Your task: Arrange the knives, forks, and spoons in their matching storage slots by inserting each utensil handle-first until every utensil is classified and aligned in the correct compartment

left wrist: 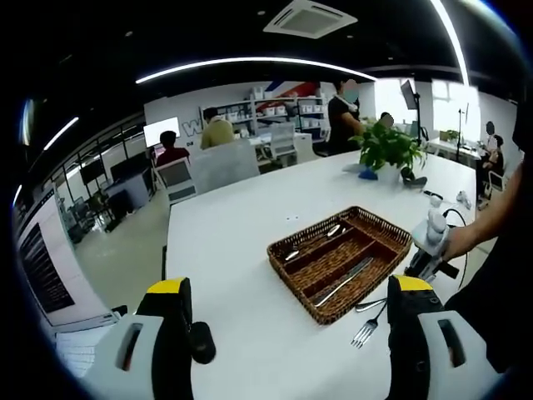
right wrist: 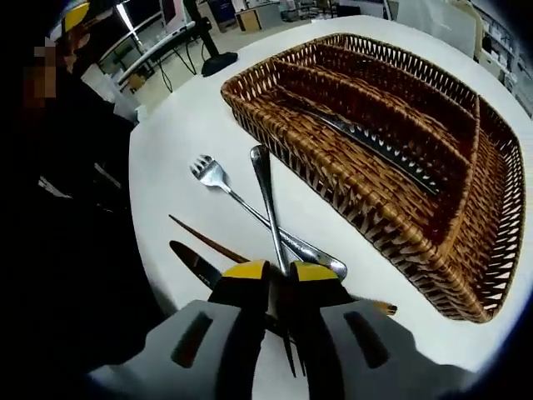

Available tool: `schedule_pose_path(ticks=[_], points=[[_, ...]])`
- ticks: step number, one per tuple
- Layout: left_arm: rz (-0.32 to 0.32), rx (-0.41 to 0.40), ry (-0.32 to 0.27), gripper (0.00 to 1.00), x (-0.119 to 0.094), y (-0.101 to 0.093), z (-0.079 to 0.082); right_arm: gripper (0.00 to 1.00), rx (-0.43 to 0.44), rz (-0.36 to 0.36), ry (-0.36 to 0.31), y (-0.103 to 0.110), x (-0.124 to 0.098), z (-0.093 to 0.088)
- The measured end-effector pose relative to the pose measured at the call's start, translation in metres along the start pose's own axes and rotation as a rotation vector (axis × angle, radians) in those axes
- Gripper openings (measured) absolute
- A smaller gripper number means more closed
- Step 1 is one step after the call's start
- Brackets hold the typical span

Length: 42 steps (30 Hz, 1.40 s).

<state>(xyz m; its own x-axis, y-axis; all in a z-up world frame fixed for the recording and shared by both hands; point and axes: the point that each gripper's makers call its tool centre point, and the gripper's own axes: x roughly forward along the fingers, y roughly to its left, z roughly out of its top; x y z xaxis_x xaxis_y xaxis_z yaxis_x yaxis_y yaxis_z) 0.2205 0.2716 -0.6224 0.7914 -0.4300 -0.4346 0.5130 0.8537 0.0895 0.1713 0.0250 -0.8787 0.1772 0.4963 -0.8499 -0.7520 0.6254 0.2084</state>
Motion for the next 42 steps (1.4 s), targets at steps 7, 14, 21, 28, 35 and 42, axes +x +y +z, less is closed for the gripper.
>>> schedule_pose_path(ticks=[7, 14, 21, 28, 35, 42], points=[[0.006, -0.006, -0.001, 0.99, -0.001, 0.000, -0.001, 0.03, -0.208, -0.030, 0.027, 0.003, 0.002, 0.000], [0.008, -0.006, -0.005, 0.99, -0.002, 0.003, 0.000, 0.01, -0.310, -0.007, 0.020, 0.005, -0.003, -0.002], [0.007, -0.020, -0.009, 0.99, -0.004, 0.003, 0.001, 0.00, -0.383, 0.008, 0.005, 0.008, -0.021, 0.001], [-0.011, -0.009, -0.004, 0.99, -0.002, -0.005, 0.001, 0.00, -0.480, 0.049, 0.014, 0.014, -0.056, 0.019], [-0.032, -0.010, -0.011, 1.00, -0.002, -0.011, 0.004, 0.00, -0.610, 0.045, -0.011, 0.012, -0.103, 0.052], [-0.061, -0.003, -0.012, 1.00, 0.001, -0.023, 0.007, 0.00, -0.690, -0.027, -0.075, -0.001, -0.154, 0.098]])
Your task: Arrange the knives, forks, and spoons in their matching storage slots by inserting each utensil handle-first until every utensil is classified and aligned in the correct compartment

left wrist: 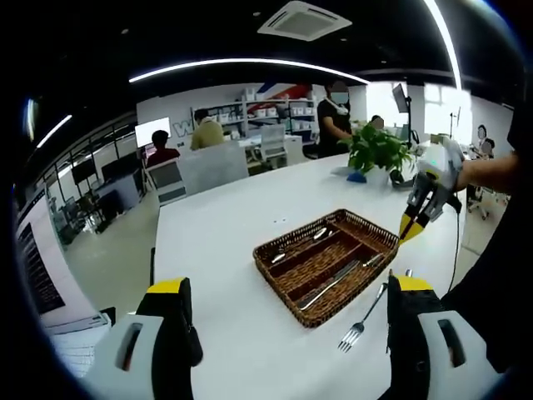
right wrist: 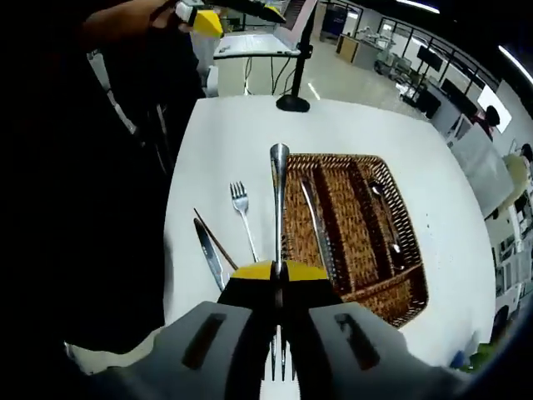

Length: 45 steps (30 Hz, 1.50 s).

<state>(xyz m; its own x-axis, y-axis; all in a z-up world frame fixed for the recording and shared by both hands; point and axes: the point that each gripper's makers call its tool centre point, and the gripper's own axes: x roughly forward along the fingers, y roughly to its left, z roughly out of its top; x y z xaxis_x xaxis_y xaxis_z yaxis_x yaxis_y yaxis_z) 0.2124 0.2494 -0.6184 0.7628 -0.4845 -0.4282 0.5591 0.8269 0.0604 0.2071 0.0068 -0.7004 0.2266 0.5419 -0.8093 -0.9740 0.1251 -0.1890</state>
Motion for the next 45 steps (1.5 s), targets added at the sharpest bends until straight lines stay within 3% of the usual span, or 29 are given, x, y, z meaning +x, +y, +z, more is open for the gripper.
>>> schedule_pose_path(ticks=[8, 17, 27, 45], points=[[-0.044, 0.031, 0.013, 1.00, 0.006, -0.015, 0.009, 0.00, -0.120, -0.054, -0.045, -0.035, -0.057, 0.043], [-0.057, 0.039, 0.016, 1.00, 0.012, -0.020, 0.015, 0.00, -0.182, -0.088, -0.029, -0.052, -0.078, 0.058], [-0.061, 0.035, 0.023, 1.00, 0.013, -0.021, 0.016, 0.00, -0.205, -0.080, -0.031, -0.051, -0.083, 0.069], [-0.079, 0.033, 0.037, 1.00, 0.014, -0.024, 0.012, 0.00, -0.200, -0.075, -0.006, -0.054, -0.077, 0.066]])
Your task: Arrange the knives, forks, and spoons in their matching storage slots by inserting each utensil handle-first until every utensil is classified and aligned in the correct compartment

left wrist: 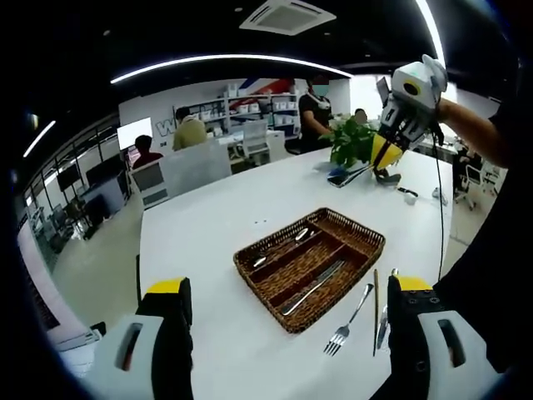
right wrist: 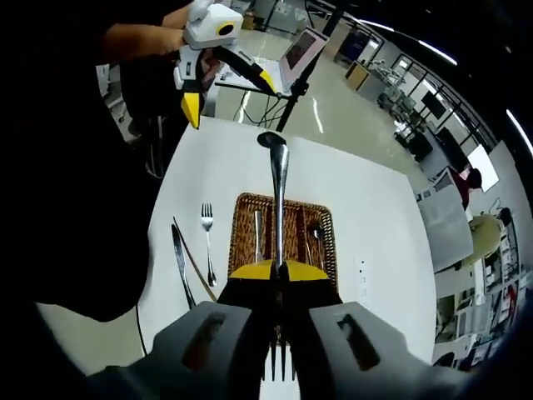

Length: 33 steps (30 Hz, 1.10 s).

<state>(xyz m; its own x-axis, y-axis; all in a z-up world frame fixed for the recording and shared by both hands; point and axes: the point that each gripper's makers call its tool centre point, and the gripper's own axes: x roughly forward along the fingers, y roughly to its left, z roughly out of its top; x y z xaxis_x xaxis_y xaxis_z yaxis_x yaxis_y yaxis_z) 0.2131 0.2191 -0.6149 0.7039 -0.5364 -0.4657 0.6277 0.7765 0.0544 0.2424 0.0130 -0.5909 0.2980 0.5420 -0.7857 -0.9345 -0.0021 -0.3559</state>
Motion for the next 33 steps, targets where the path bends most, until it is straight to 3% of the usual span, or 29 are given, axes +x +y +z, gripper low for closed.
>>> schedule_pose_path(ticks=[13, 23, 33], points=[[0.014, 0.010, -0.008, 1.00, 0.004, 0.006, 0.002, 0.01, 0.010, 0.012, 0.022, -0.021, 0.021, -0.009], [0.013, 0.008, -0.003, 1.00, 0.005, 0.006, 0.000, 0.01, 0.044, 0.022, 0.040, -0.053, 0.050, -0.026], [0.026, -0.001, -0.006, 1.00, 0.002, 0.008, 0.002, 0.01, 0.022, -0.005, 0.051, -0.083, 0.054, -0.027]])
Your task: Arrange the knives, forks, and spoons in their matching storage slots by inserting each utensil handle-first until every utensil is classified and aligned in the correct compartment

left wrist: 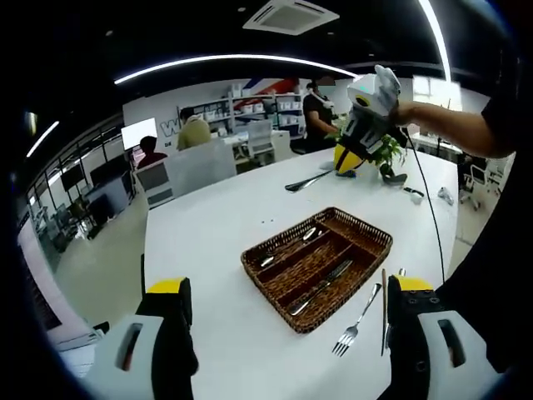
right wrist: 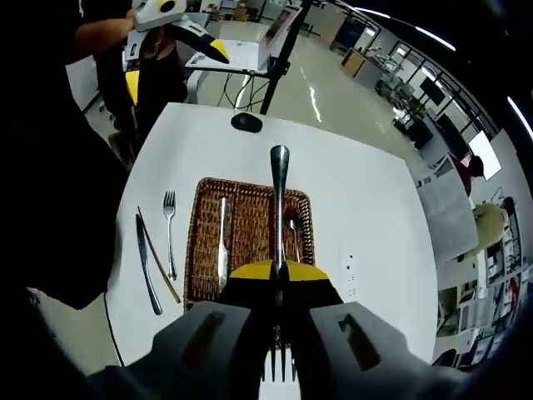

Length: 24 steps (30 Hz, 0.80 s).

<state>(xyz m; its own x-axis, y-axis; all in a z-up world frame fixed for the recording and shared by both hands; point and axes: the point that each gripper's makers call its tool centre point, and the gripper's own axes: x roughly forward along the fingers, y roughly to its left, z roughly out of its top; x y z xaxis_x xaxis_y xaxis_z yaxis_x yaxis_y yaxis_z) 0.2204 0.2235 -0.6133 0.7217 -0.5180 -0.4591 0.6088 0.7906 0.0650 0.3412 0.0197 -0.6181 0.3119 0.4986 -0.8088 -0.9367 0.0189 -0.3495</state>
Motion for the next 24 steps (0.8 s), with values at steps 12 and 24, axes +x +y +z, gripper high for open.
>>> schedule_pose_path(ticks=[12, 24], points=[[0.012, -0.018, -0.012, 1.00, -0.003, 0.002, 0.000, 0.01, -0.033, -0.031, 0.010, -0.035, 0.004, 0.003], [0.039, -0.028, -0.019, 1.00, -0.008, 0.006, -0.002, 0.00, -0.071, -0.045, 0.032, -0.048, 0.011, 0.002]])
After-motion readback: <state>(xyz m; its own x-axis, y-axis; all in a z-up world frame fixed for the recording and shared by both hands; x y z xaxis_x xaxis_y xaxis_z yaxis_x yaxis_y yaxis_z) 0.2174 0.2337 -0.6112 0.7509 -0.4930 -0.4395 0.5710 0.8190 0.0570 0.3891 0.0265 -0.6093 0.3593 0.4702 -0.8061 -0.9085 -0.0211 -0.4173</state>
